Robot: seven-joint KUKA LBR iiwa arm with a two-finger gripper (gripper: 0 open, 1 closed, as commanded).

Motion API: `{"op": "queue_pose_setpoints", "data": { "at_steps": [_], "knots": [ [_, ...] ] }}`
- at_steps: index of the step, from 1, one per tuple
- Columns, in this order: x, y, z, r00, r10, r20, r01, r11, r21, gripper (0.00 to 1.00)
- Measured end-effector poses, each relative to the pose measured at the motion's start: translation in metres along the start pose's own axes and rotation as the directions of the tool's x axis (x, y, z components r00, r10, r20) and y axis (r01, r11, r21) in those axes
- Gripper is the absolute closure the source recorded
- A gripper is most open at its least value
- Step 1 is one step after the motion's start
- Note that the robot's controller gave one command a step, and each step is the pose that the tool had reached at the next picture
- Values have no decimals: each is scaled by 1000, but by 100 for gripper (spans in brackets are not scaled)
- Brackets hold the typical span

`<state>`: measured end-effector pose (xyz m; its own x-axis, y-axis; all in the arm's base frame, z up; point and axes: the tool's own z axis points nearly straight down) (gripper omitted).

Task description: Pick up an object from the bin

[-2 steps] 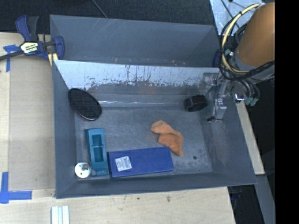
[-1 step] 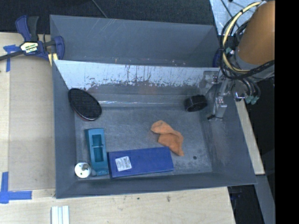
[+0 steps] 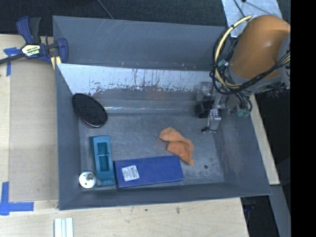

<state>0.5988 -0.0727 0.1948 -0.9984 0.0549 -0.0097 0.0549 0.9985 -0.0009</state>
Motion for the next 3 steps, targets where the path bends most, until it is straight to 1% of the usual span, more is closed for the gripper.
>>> {"op": "queue_pose_setpoints", "data": {
  "at_steps": [1,2,3],
  "knots": [
    [13,9,27,998,62,-14,-62,998,-1,0],
    [17,4,24,997,73,-5,-73,997,0,0],
    [11,-2,75,1000,17,1,-17,1000,0,0]
  ]
}}
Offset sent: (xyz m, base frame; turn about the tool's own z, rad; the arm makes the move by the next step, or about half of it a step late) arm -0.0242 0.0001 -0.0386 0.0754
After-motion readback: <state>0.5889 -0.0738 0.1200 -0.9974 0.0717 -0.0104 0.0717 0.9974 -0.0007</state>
